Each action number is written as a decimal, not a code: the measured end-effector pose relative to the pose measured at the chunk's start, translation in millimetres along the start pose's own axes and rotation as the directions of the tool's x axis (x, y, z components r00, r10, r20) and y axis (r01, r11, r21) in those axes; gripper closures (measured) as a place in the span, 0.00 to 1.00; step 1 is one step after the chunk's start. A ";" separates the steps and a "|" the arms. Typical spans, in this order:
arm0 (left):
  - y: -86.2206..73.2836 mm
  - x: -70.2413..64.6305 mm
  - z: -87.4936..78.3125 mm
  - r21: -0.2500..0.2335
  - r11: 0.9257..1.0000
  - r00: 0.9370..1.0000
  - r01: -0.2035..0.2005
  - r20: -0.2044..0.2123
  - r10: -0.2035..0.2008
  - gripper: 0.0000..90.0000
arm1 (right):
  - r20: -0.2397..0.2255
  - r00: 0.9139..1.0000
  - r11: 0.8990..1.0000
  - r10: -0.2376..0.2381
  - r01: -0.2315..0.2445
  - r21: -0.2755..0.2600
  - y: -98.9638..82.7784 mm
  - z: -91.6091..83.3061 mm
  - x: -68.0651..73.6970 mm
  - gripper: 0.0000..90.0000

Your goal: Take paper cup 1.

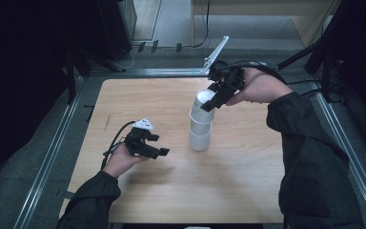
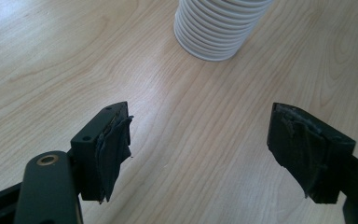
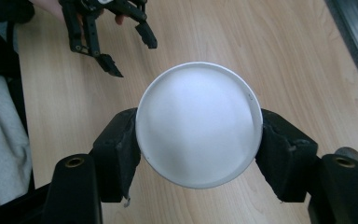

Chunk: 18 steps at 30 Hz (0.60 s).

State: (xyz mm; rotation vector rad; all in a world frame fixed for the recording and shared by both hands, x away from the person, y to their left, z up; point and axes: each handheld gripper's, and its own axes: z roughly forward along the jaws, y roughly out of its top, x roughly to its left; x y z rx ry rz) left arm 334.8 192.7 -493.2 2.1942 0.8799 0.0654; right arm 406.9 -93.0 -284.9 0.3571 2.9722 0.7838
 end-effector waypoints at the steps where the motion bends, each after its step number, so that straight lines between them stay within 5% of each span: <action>1: -0.3 0.3 -0.4 0.002 1.000 1.000 -0.001 -0.003 0.001 0.24 | 0.004 1.000 1.000 -0.001 0.001 -0.010 -1.0 -6.3 1.0 0.39; 9: -0.6 1.9 -1.8 -0.016 1.000 1.000 0.023 -0.002 -0.023 0.22 | 0.010 1.000 0.998 -0.023 0.024 -0.054 -23.9 -49.9 13.6 0.40; 18: -0.1 2.4 -5.2 -0.040 0.999 0.999 0.033 0.007 -0.032 0.21 | -0.039 0.999 0.999 -0.004 0.002 -0.037 -58.9 -42.9 25.7 0.40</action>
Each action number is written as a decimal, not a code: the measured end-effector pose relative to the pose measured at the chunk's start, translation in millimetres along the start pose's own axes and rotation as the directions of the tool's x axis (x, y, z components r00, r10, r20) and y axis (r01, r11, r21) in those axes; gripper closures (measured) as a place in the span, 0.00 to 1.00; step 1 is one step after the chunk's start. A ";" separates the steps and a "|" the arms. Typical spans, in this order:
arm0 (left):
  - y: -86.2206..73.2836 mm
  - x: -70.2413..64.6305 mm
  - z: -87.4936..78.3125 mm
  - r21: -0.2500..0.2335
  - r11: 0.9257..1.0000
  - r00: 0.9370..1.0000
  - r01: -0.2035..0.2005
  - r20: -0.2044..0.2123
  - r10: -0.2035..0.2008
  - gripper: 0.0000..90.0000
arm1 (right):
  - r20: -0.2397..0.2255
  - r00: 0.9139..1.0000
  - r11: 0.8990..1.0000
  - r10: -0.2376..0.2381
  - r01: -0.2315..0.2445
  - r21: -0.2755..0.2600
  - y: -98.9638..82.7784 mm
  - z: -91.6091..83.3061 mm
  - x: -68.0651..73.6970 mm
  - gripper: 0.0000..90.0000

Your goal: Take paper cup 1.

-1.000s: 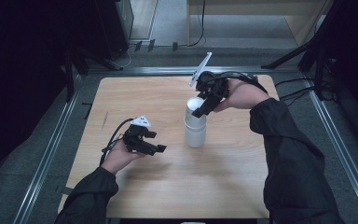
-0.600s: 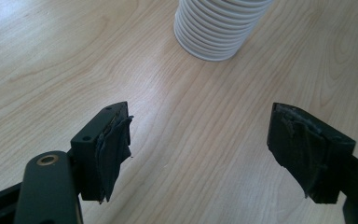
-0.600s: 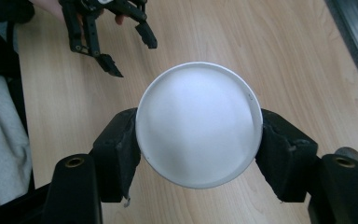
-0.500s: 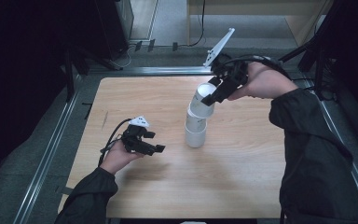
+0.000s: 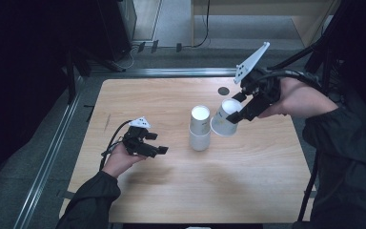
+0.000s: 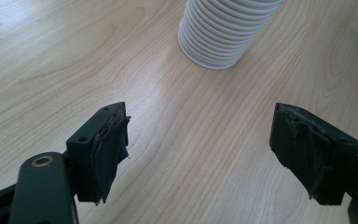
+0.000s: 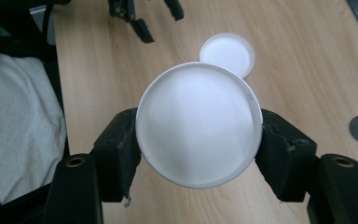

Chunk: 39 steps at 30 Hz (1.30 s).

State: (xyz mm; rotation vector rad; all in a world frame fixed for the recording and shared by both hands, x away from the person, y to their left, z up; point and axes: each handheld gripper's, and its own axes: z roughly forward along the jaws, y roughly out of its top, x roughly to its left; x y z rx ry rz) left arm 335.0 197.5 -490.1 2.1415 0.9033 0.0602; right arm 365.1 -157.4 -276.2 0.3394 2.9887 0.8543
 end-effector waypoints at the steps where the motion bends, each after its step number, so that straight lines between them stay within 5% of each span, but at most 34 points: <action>1: 0.3 -0.2 -0.2 -0.002 1.000 1.000 -0.003 -0.001 0.003 0.21 | 0.000 1.000 1.000 -0.004 0.004 -0.002 -3.8 3.2 1.0 0.40; 6: 1.1 0.2 -0.1 -0.010 1.000 1.000 0.015 0.012 -0.015 0.16 | -0.023 1.000 1.000 -0.006 0.006 -0.012 -20.0 24.2 7.7 0.40; 12: 2.1 -4.0 0.3 -0.011 1.000 1.000 -0.013 0.025 0.014 0.16 | -0.072 0.997 0.999 0.001 -0.003 -0.035 -33.3 55.8 9.9 0.40; 19: 3.2 -9.0 -2.1 -0.026 0.999 0.998 -0.034 0.053 0.036 0.16 | -0.050 0.999 0.993 -0.011 0.005 -0.118 -43.7 84.9 13.1 0.40; 24: 3.9 -14.0 -1.4 -0.038 0.997 0.995 -0.068 0.071 0.070 0.18 | -0.075 0.997 0.986 -0.008 -0.005 -0.168 -49.4 102.7 15.8 0.40; 39: 6.5 -27.3 2.4 -0.055 0.988 0.976 -0.142 0.157 0.150 0.18 | -0.127 0.992 0.944 0.014 -0.055 -0.325 -64.1 151.3 25.3 0.40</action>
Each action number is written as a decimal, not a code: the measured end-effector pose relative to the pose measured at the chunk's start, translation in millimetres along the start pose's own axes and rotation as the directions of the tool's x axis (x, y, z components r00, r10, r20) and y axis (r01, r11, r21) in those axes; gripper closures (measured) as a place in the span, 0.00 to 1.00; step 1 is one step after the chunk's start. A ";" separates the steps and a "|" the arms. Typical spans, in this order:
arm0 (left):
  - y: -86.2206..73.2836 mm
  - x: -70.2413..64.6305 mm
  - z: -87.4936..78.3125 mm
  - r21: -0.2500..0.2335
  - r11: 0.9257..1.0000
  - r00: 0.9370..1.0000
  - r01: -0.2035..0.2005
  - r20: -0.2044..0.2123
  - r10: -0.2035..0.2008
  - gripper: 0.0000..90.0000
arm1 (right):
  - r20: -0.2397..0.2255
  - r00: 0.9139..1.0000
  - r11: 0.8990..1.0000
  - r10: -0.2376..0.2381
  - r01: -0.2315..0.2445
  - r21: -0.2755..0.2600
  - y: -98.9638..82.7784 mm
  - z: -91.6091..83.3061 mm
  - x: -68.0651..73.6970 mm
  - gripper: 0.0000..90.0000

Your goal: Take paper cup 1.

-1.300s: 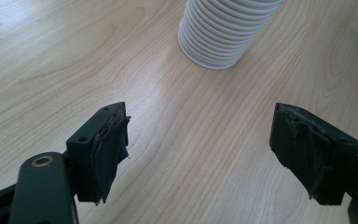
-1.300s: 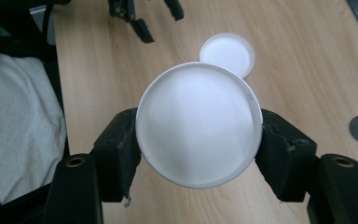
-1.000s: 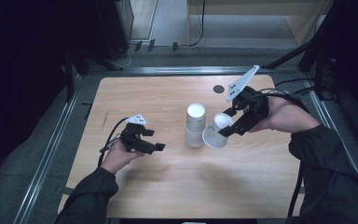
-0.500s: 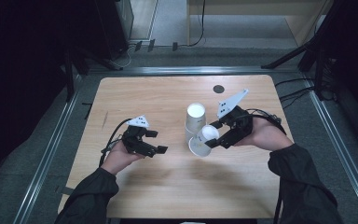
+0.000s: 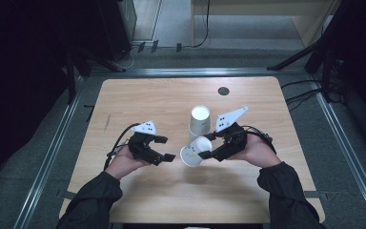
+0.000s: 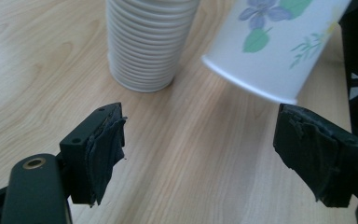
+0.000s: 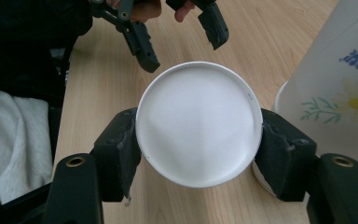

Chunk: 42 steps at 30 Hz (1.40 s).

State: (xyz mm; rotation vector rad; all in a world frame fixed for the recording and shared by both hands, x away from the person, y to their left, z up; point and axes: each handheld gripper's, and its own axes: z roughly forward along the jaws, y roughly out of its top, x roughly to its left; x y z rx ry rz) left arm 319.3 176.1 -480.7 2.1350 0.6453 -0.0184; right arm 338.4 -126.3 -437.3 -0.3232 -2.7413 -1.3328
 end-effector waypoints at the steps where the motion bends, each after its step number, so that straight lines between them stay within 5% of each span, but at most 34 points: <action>1: 0.1 -1.1 1.0 0.002 1.000 1.000 -0.003 0.005 0.003 0.18 | -0.006 1.000 1.000 0.006 -0.006 -0.004 -1.5 1.6 0.0 0.40; 5: 0.4 -2.5 5.1 0.000 1.000 0.997 -0.012 0.079 0.012 0.18 | -0.007 1.000 1.000 0.025 -0.025 -0.010 -6.6 8.7 0.6 0.40; 9: 3.1 -7.0 11.1 0.001 0.999 0.993 -0.052 0.102 0.052 0.18 | -0.015 1.000 1.000 0.020 -0.020 -0.007 -7.4 16.9 3.1 0.40; 32: 7.1 -14.5 30.6 0.008 0.992 0.984 -0.126 0.126 0.124 0.18 | -0.060 0.997 0.997 0.045 -0.048 -0.059 0.8 30.6 1.0 0.40; 42: 7.5 -17.5 30.2 -0.004 0.985 0.980 -0.170 0.102 0.170 0.24 | -0.063 0.997 0.997 0.036 -0.040 -0.073 2.7 29.1 2.6 0.40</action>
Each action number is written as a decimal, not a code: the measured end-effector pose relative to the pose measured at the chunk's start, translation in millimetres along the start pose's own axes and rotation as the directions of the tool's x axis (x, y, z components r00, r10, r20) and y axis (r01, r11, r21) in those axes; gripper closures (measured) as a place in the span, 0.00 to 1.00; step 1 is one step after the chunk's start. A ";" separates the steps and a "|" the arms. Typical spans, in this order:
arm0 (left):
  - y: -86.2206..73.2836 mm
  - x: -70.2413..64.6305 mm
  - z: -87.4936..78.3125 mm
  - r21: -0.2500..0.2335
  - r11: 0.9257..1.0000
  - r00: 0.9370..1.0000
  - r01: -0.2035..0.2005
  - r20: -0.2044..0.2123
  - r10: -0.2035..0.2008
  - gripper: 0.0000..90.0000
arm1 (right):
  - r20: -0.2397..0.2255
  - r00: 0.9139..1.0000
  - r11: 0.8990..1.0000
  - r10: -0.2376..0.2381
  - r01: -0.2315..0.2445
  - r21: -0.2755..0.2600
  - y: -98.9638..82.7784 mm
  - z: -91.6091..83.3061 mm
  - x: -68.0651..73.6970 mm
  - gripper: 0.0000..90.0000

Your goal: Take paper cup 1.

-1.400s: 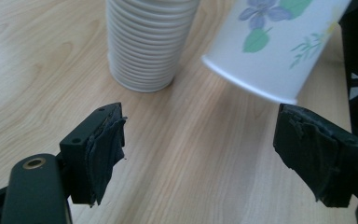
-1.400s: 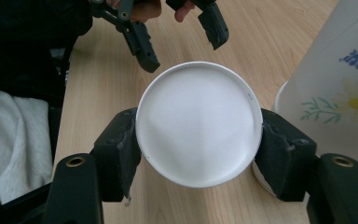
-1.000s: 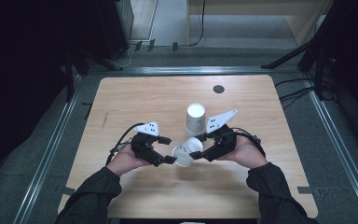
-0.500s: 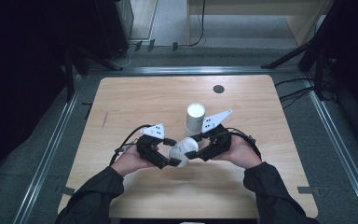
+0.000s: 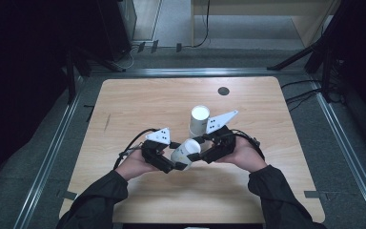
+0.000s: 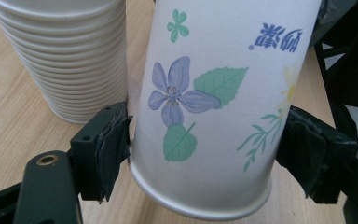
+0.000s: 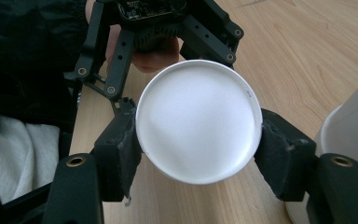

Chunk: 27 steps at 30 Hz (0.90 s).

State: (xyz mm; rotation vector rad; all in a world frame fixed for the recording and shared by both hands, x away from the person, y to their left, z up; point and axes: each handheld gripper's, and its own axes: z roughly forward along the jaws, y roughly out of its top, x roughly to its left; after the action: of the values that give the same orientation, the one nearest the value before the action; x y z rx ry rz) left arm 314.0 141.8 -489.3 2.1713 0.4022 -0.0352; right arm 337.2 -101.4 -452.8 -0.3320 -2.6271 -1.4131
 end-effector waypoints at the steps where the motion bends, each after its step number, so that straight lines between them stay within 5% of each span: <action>1: 0.1 -0.4 -0.3 -0.006 1.000 1.000 0.001 -0.002 -0.001 0.24 | -0.001 1.000 1.000 0.001 -0.001 -0.002 0.1 -0.3 0.2 0.40; 15: 2.1 -3.8 -4.6 -0.002 0.997 0.997 -0.073 -0.009 0.073 0.34 | -0.009 1.000 1.000 0.020 -0.020 -0.003 0.9 -0.1 -0.7 0.40; 22: 1.7 -2.0 -7.5 0.009 0.998 0.998 -0.067 -0.012 0.067 0.36 | -0.002 0.999 0.999 0.041 -0.041 0.001 1.2 1.3 -1.2 0.37; 27: 3.2 2.8 -17.7 0.041 0.997 0.998 -0.058 -0.022 0.059 0.37 | 0.050 0.998 1.000 0.026 -0.027 0.015 1.3 -3.1 0.9 0.33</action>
State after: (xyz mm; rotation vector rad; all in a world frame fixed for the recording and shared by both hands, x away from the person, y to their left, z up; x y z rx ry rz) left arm 315.5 154.9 -476.8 2.2241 0.3534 0.0152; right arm 336.7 -103.2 -449.8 -0.4031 -2.6611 -1.3929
